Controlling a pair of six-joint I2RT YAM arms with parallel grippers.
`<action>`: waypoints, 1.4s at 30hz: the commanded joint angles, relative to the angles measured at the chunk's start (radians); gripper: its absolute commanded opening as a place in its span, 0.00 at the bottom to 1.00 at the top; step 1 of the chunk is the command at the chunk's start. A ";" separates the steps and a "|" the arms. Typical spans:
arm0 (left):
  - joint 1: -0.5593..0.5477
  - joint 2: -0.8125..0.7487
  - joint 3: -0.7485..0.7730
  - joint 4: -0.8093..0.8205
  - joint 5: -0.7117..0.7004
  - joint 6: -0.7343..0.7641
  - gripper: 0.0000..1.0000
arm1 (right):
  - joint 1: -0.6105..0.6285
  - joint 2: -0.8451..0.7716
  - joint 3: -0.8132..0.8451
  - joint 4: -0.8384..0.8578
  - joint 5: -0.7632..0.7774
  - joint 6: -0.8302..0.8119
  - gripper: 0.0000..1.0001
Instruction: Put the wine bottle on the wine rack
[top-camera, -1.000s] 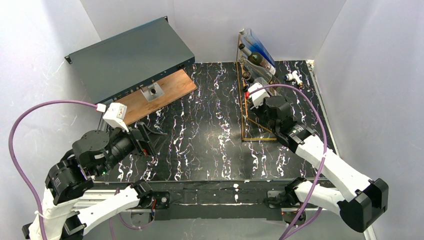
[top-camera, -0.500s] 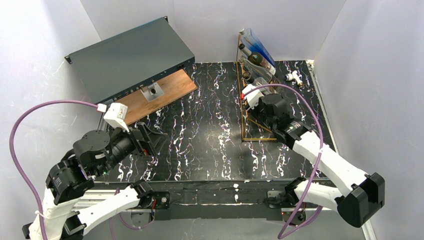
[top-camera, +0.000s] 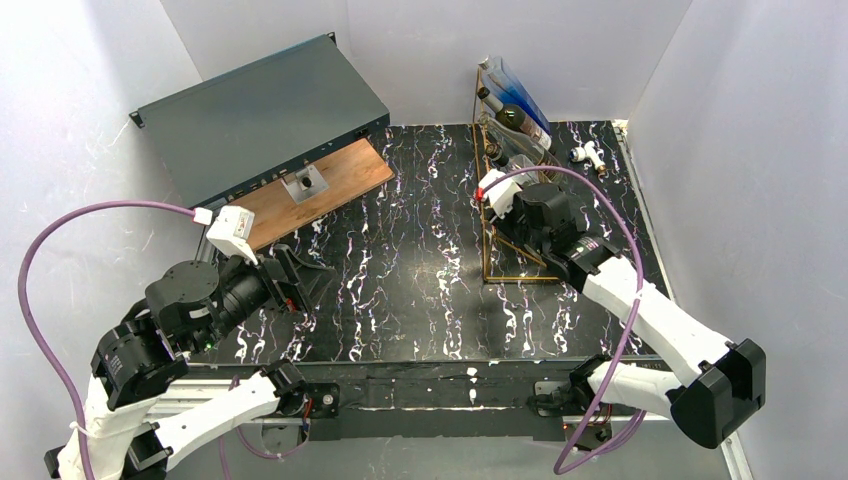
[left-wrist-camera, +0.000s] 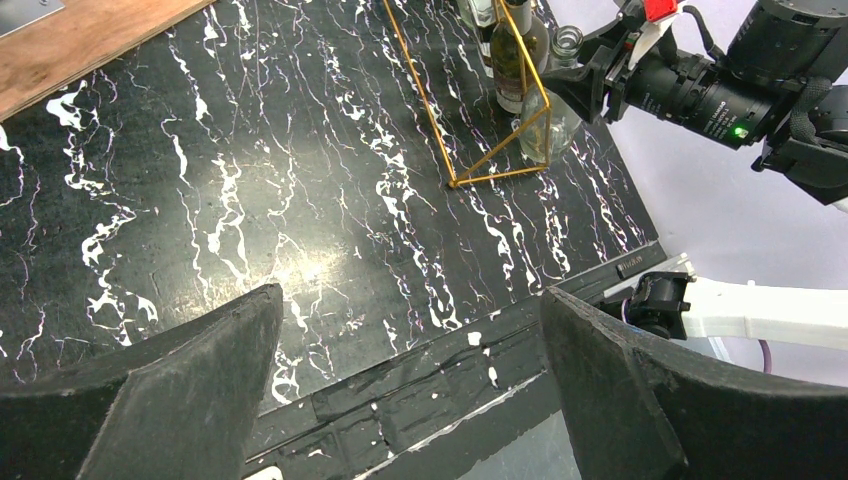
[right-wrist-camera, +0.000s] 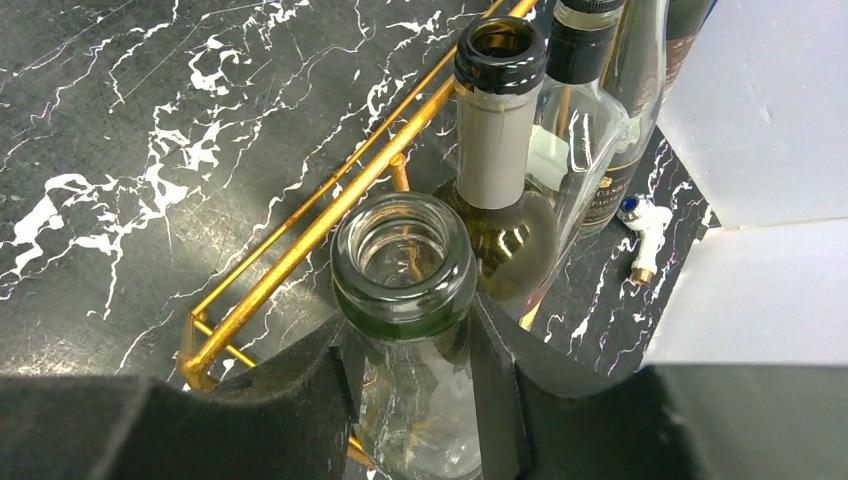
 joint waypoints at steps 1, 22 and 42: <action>0.006 -0.001 -0.007 0.001 -0.009 0.011 0.99 | 0.006 0.002 0.059 0.014 -0.094 0.098 0.35; 0.006 0.004 -0.005 0.001 -0.013 0.012 0.99 | 0.007 0.079 0.112 -0.073 -0.141 0.062 0.53; 0.006 0.036 0.016 0.001 -0.023 0.029 0.99 | 0.007 -0.029 0.299 -0.285 -0.025 0.119 0.92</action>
